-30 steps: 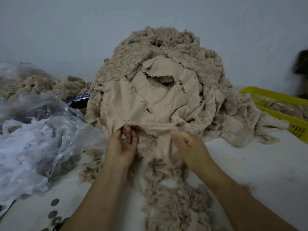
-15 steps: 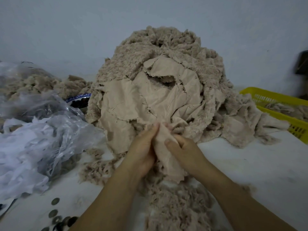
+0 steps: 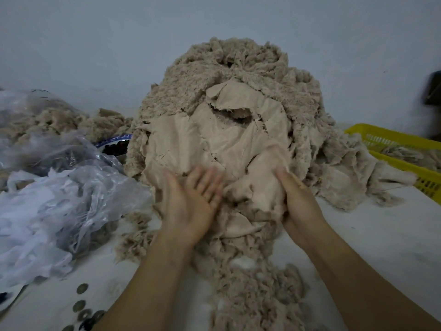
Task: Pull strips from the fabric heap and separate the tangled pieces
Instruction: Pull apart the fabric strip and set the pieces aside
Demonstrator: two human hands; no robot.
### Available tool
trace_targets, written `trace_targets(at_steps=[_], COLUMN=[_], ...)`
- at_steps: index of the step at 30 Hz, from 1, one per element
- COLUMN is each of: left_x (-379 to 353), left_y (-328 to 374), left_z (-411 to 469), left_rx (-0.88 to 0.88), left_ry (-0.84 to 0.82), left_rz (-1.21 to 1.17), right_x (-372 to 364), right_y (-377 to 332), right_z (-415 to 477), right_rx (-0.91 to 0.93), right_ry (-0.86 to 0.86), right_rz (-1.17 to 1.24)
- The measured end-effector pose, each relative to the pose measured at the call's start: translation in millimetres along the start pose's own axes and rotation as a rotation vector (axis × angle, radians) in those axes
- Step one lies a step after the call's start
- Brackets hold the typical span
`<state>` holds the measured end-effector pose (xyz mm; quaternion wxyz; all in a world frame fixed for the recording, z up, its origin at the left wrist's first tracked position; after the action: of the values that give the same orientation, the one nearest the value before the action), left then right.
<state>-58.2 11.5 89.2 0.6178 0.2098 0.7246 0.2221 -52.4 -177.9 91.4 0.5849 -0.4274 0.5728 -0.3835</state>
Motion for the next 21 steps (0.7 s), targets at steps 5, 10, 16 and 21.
trace_targets(at_steps=[5,10,16,21], left_x=[-23.2,-18.2,-14.2,-11.8], left_y=[-44.8,-40.8,-38.9,-29.1], left_z=[-21.7,-21.6,-14.7,-4.6], left_rx=[0.084,0.109,0.065,-0.040], left_ry=[-0.202,-0.197,-0.068,0.045], left_rz=[0.631,0.549,0.341,0.068], right_x=[-6.6,-7.2,-9.0,-5.4], right_y=[5.9,5.4,8.5,7.1], right_z=[-2.0,-3.7,-3.2,-0.3], right_rx=[0.078,0.087,0.100,0.105], right_ry=[-0.067,-0.111,-0.096,0.001], right_rz=[0.056,0.056,-0.017,-0.003])
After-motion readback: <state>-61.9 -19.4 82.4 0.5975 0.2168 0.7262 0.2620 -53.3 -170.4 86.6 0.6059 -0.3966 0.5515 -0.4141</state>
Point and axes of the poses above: each hand's wrist, its own z-axis towards the middle knuckle, its own x-axis out of the back of the hand, y = z × x, the point moved 1 cm from there along z, towards the middle knuckle, and after that the axes turned 7 degrees about -z, right-handed, at the moved point
